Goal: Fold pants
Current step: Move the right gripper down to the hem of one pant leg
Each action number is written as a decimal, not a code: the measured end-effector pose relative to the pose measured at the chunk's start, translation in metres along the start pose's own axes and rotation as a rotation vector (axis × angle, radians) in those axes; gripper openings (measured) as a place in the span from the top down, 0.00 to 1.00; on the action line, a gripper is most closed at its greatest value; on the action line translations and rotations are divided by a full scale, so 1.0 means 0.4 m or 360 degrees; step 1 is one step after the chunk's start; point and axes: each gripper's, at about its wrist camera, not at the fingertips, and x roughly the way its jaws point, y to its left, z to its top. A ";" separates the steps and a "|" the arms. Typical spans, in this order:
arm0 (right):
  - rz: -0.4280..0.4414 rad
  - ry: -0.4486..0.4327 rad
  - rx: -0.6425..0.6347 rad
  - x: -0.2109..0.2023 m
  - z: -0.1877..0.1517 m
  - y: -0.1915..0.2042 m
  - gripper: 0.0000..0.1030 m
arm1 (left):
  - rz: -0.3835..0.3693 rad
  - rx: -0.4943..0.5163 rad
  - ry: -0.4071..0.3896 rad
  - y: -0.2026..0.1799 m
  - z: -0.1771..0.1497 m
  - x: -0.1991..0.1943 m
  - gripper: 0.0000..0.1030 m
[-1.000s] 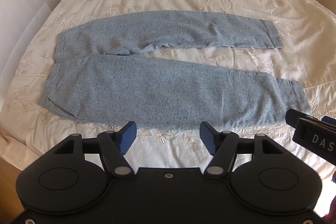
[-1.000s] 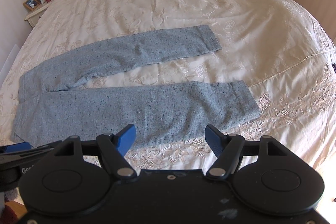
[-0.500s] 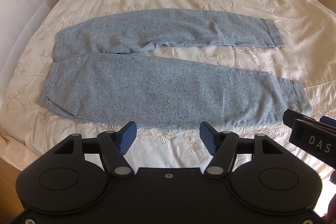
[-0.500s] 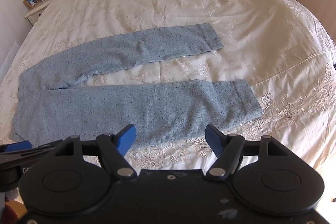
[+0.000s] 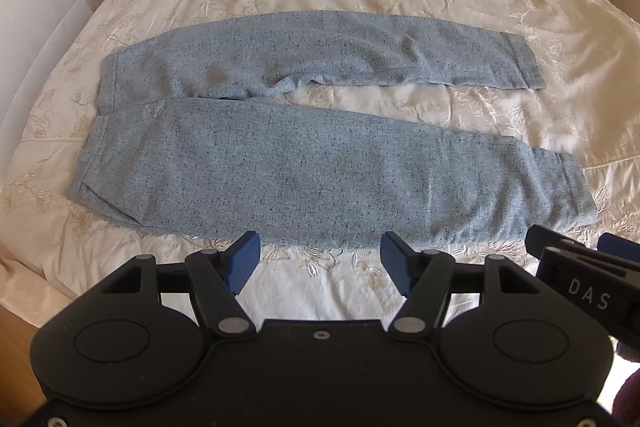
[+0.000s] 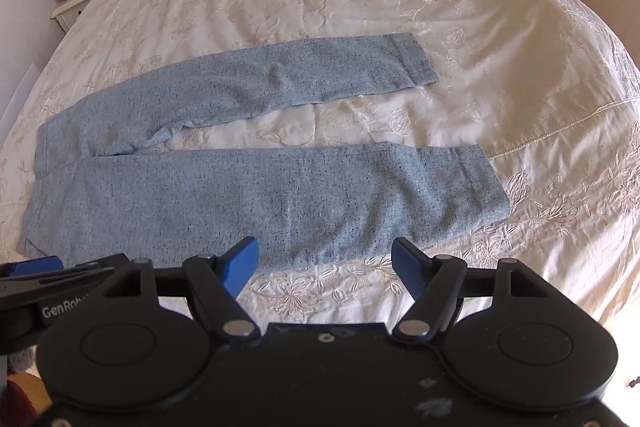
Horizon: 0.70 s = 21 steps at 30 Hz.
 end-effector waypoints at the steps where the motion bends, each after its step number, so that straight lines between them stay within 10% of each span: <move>1: -0.0019 0.0025 0.0000 0.009 0.000 0.004 0.26 | 0.0001 -0.0001 0.0004 0.003 0.002 0.004 0.34; 13: -0.0093 0.0284 0.0056 0.131 -0.008 0.029 0.25 | -0.0033 0.0021 0.0097 0.051 0.034 0.093 0.40; 21: -0.0122 0.0131 0.0286 0.202 0.052 -0.092 0.30 | -0.0069 0.0194 0.0021 0.046 0.054 0.151 0.41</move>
